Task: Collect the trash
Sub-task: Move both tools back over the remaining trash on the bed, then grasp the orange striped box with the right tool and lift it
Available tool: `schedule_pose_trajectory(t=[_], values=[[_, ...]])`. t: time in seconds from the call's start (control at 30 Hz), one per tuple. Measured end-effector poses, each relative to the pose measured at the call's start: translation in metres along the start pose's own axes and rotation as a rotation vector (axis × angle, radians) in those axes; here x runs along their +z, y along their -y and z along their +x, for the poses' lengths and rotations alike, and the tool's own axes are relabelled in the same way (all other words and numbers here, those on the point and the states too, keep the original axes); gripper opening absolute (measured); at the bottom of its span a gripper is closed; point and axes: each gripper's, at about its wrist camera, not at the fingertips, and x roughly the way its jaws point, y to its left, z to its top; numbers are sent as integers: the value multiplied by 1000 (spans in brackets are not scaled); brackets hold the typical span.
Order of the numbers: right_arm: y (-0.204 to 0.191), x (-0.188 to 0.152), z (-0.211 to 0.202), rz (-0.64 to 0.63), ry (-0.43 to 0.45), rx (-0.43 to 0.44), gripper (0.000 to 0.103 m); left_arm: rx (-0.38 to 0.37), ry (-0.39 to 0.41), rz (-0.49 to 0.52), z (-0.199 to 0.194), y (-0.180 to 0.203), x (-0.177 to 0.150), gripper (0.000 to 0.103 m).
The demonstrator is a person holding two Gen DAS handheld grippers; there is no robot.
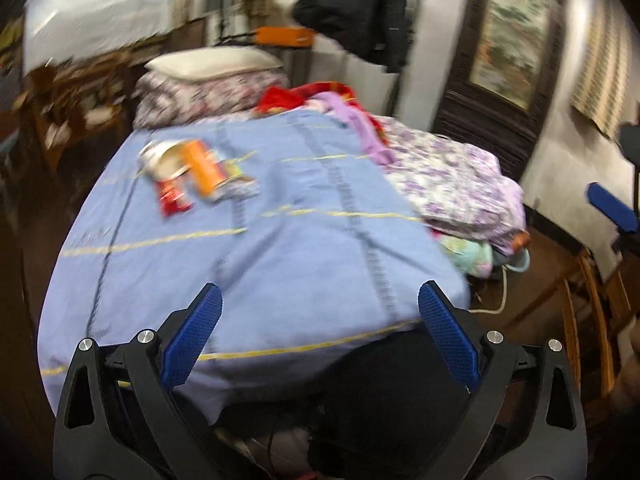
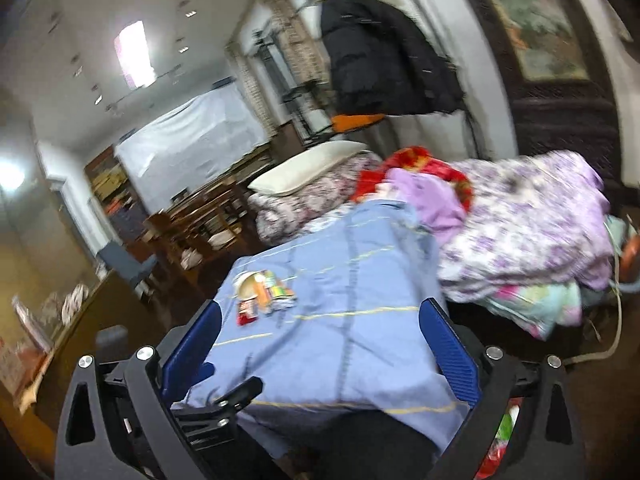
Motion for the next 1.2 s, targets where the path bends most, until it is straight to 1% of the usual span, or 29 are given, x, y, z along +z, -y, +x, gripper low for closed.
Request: schedule_pose_trajectory(t=[0.1,0.17,0.2,0.3,0.33,0.4,0.47,0.57,0.67,0.8,0.83,0.87,0.9,0.93,0.97,1.03,1.13,1.2], values=[[-29,-6,23,-53,-15,52,97,39,-16,-75,8,-40,-4,95],[-41,-10,41,-84,-47,62,97,69,-25,-127,14,-66,-5,95],[-46,-10,50,-104,-61,47,97,82,-29,-156,18,-81,-5,95],[-58,-20,79,-197,-85,-46,97,105,-38,-214,28,-111,-3,95],[-59,-24,87,-218,-89,-83,97,115,-45,-234,34,-123,-1,95],[-57,-32,102,-244,-105,-112,97,130,-57,-250,42,-136,2,95],[-50,-41,120,-257,-137,-164,97,151,-67,-259,53,-149,8,95],[-35,-51,139,-229,-169,-167,97,180,-73,-250,70,-157,20,95],[-22,-63,156,-239,-202,-177,97,198,-87,-239,92,-161,36,95],[-16,-76,168,-272,-185,-195,93,208,-103,-228,117,-162,55,95],[-15,-79,172,-275,-179,-194,93,208,-121,-232,123,-164,60,95],[-14,-82,173,-277,-171,-189,92,188,-130,-239,127,-165,64,95],[-13,-84,176,-279,-170,-187,92,182,-123,-241,129,-167,68,95],[-13,-86,178,-282,-175,-183,92,209,-123,-237,134,-168,72,95],[-12,-87,180,-283,-181,-175,91,221,-130,-233,137,-170,74,95],[-12,-88,181,-283,-184,-174,91,209,-157,-240,145,-172,75,95],[-12,-91,185,-283,-201,-192,91,232,-152,-247,145,-174,75,95],[-11,-91,190,-277,-222,-200,91,233,-144,-250,143,-176,73,93]])
